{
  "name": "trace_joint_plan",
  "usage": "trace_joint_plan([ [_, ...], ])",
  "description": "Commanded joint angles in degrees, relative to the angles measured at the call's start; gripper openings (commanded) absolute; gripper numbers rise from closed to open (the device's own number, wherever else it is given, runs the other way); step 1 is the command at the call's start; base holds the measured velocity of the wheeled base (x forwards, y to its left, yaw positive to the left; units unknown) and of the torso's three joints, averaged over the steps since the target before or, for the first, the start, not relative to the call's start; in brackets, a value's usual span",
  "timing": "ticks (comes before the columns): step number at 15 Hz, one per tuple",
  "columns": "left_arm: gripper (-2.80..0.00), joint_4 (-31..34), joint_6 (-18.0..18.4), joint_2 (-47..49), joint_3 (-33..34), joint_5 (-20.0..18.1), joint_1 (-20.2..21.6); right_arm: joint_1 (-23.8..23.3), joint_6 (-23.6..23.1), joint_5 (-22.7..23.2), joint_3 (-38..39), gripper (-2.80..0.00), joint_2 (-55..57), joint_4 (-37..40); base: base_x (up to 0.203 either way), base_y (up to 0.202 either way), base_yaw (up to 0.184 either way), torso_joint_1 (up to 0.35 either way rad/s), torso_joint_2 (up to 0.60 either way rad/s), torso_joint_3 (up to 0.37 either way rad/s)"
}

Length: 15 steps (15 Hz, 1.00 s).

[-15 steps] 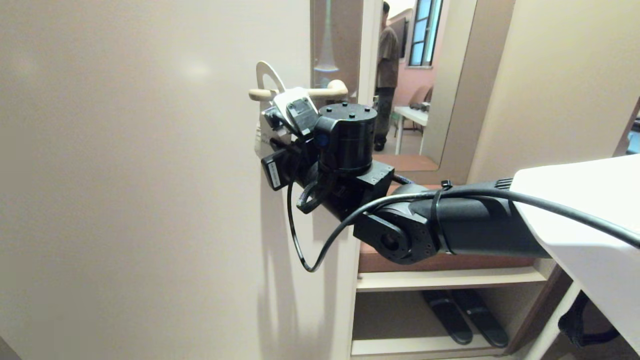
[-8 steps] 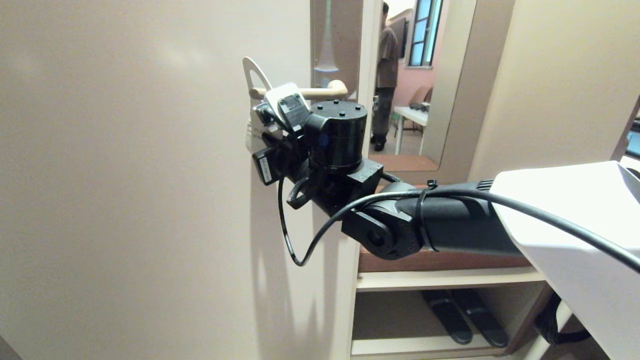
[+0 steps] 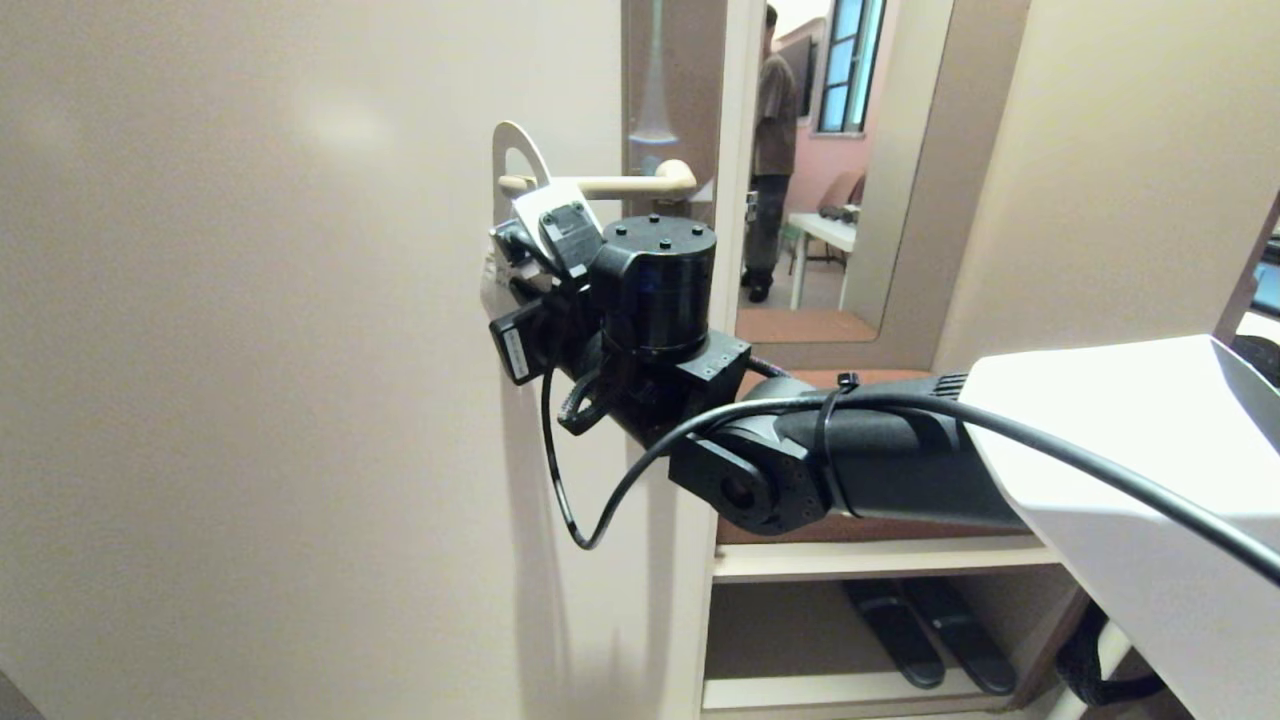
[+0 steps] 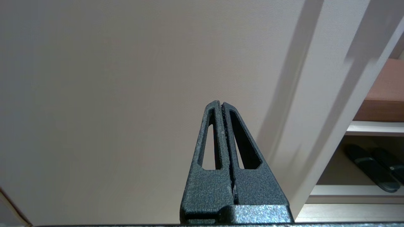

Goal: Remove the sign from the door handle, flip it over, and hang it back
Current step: Take down the sign

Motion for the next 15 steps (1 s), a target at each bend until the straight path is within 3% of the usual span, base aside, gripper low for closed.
trace_joint_plan([
  [1,-2.80,-0.01,-0.04,0.05,0.00,0.04,0.01,0.29,-0.09,0.06,0.04,-2.80,0.18,-0.20,0.000,0.000,0.000,0.000,0.00,0.000],
  [15,-2.80,-0.01,-0.04,0.05,0.00,0.04,0.01,0.56,-0.52,3.68,-0.67,-2.80,0.00,-0.20,0.000,0.000,0.000,0.000,0.00,0.000],
])
